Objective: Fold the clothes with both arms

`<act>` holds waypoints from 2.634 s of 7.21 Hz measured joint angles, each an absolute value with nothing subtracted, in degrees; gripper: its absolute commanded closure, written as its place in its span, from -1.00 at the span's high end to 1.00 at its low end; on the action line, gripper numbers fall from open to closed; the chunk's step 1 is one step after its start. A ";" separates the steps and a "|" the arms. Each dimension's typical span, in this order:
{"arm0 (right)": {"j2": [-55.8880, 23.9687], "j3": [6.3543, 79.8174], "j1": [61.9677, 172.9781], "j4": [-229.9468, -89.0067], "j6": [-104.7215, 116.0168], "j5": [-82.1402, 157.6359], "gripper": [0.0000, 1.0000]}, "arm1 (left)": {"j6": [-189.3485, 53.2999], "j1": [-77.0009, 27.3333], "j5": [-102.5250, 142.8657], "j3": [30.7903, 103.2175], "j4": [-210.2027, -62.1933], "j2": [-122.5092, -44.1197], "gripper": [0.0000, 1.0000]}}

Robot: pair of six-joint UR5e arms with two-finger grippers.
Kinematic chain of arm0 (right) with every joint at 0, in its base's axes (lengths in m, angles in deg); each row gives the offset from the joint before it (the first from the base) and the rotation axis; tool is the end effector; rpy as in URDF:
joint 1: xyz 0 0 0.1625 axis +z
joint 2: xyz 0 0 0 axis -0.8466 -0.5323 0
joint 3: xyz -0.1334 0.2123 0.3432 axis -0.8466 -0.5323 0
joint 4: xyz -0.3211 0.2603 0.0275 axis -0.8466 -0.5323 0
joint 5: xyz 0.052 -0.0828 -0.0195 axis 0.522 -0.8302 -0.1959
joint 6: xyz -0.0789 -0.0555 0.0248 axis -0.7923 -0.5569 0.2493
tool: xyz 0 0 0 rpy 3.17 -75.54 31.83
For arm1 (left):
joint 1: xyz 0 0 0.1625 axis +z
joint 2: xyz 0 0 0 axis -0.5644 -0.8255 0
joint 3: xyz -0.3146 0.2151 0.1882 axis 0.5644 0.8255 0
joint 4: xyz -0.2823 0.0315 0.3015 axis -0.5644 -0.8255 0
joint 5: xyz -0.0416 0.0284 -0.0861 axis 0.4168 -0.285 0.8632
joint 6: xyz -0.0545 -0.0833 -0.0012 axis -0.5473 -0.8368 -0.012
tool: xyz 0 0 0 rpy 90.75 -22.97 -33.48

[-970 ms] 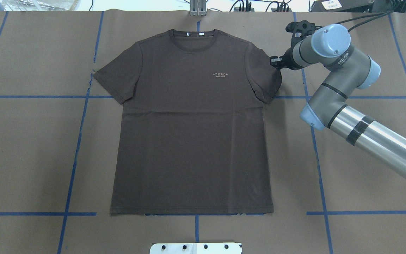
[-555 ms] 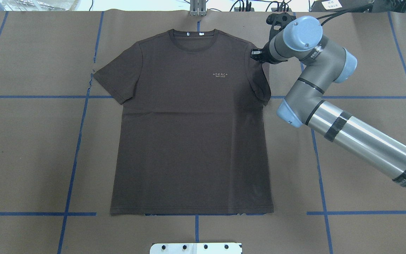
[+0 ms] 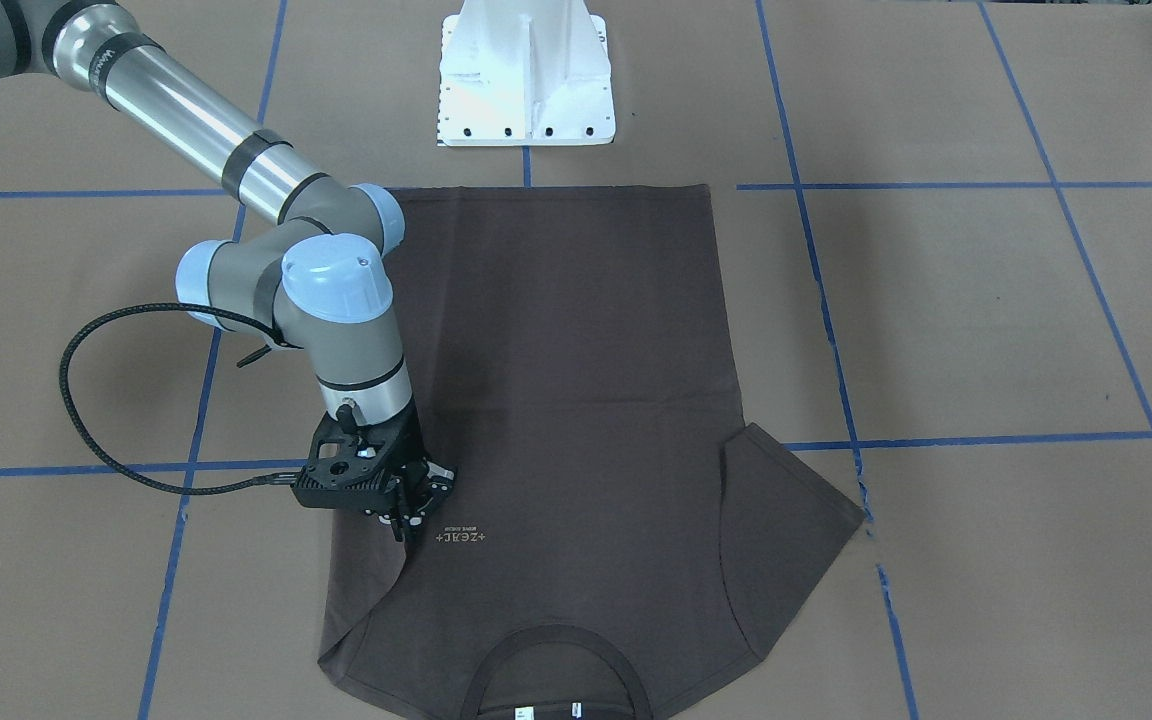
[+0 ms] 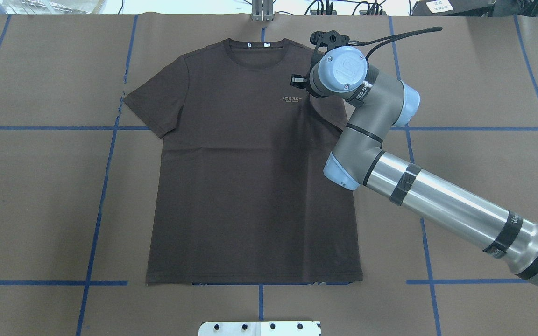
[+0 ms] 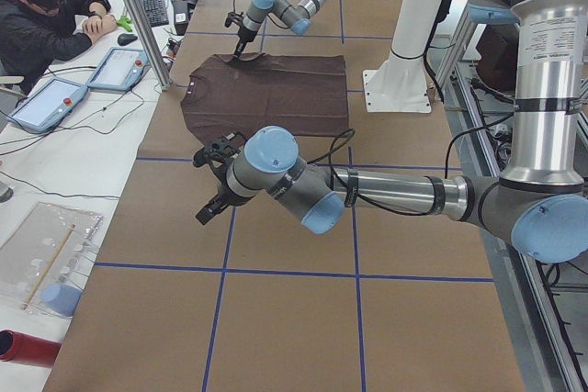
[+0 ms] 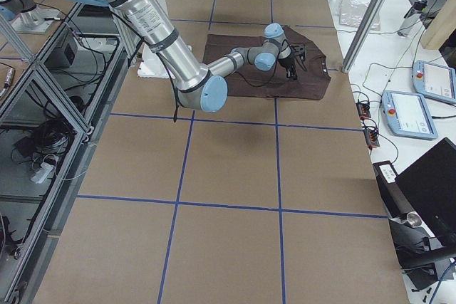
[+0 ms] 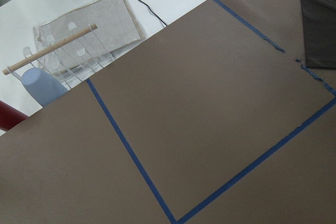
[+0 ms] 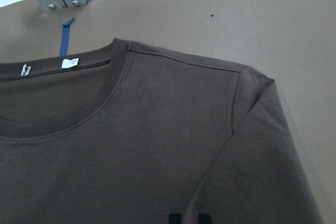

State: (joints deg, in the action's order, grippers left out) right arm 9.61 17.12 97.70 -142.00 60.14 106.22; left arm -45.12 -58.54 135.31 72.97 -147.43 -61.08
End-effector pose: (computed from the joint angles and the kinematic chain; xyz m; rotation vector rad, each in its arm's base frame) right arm -0.5347 -0.6167 0.2868 0.4393 -0.8279 0.3249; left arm -0.0857 -0.4877 0.5422 0.7619 0.7091 0.3804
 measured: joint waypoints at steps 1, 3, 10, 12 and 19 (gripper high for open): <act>9.97 16.78 97.31 -142.02 60.03 105.56 1.00 | -45.12 -58.54 135.31 72.97 -147.41 -61.08 1.00; 11.75 17.14 98.85 -145.64 58.46 107.97 1.00 | -45.77 -58.11 135.43 72.84 -147.97 -61.58 1.00; -6.83 31.21 125.91 -153.03 17.72 142.68 1.00 | -92.78 -32.05 124.20 64.26 -157.03 -79.07 -0.01; -11.79 31.50 131.49 -152.75 8.44 148.20 1.00 | -104.18 -25.92 115.44 57.21 -157.30 -85.60 -0.01; -12.95 31.45 132.63 -152.63 6.64 149.26 1.00 | -110.25 -15.08 99.36 45.74 -157.09 -92.10 -0.01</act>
State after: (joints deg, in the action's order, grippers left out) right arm -12.95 31.45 132.63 -152.63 6.64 149.26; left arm -110.25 -15.08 99.36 45.74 -157.09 -92.10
